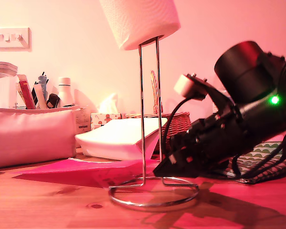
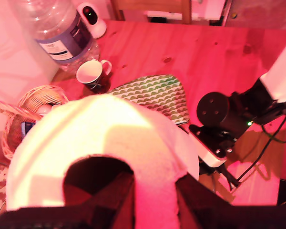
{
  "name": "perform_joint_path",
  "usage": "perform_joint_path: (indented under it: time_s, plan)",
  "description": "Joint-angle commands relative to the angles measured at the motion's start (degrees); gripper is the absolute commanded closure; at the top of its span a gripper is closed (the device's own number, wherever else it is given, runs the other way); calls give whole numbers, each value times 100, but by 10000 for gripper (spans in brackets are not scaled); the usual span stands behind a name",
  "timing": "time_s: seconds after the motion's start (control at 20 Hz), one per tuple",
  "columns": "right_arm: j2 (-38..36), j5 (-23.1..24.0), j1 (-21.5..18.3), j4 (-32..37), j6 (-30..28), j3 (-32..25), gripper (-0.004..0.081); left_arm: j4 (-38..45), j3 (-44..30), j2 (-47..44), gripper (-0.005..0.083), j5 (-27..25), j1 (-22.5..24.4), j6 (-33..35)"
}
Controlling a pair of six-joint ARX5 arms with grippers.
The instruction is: Insert the paper towel roll into the metallic stand.
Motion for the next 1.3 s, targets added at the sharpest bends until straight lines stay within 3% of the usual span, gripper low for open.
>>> perform_joint_path:
  time_s: [0.0,0.4,0.9,1.25]
  plan:
    - [-72,-9,42,-446,24,-293,783,-31,-184,343,798,-212,70,4]
    - [-254,20,55,-737,0,-293,783,-31,-188,350,798,-164,-269,-13]
    - [258,26,59,-562,-2,-293,779,-31,-188,350,798,-168,-544,-76]
    - [258,162,59,-833,11,-293,658,-31,-188,350,798,-170,-590,-79]
